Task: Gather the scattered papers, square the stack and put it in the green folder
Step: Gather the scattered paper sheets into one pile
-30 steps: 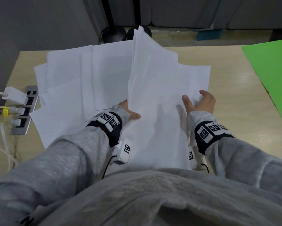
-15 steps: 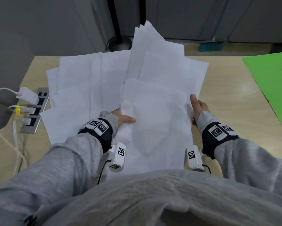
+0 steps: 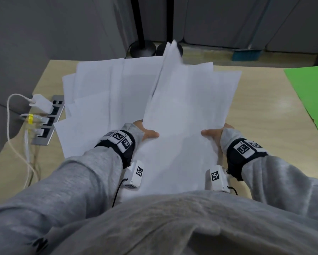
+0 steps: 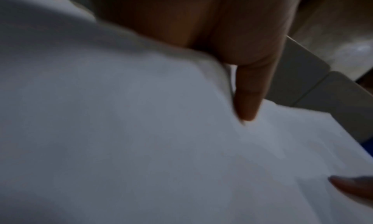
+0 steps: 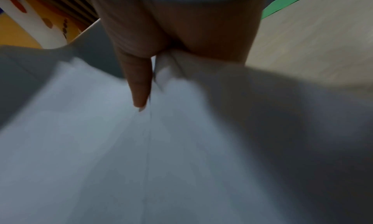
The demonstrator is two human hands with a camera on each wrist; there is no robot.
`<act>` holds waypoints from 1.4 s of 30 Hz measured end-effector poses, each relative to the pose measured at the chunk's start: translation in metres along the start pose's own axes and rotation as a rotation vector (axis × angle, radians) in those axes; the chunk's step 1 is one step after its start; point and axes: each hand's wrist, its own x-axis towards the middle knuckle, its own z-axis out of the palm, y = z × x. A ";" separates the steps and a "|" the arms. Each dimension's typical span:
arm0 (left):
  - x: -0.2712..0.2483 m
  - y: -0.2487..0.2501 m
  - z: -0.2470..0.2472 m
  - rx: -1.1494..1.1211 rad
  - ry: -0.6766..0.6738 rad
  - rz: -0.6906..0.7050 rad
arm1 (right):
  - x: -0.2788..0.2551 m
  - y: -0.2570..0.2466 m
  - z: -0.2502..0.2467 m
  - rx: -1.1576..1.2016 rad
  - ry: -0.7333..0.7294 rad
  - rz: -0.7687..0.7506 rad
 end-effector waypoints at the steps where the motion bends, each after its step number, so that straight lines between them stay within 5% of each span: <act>1: 0.002 0.000 0.001 0.038 0.037 0.009 | 0.002 0.002 0.000 0.028 -0.009 -0.012; 6: 0.006 0.002 0.000 0.067 0.054 0.024 | 0.011 0.014 -0.003 0.327 -0.007 -0.020; 13: 0.002 0.005 -0.009 -0.320 0.054 0.167 | 0.003 -0.002 -0.016 0.499 -0.045 -0.122; 21: -0.009 -0.005 0.000 -0.139 0.029 0.045 | 0.008 -0.005 -0.012 0.068 0.049 0.005; 24: -0.050 0.016 -0.008 0.000 0.056 0.016 | 0.000 -0.010 -0.009 -0.089 0.050 -0.008; 30: -0.025 0.006 0.004 0.132 0.101 -0.085 | -0.024 -0.009 0.001 -0.322 0.165 -0.106; 33: -0.018 0.013 0.005 0.198 0.015 -0.004 | -0.019 -0.003 0.012 -0.527 0.158 -0.128; 37: -0.024 0.020 -0.009 0.274 0.036 0.069 | 0.003 -0.011 0.017 -0.384 0.046 -0.108; 42: -0.016 0.016 -0.023 0.405 0.028 0.035 | 0.029 -0.023 0.024 -0.002 0.094 -0.050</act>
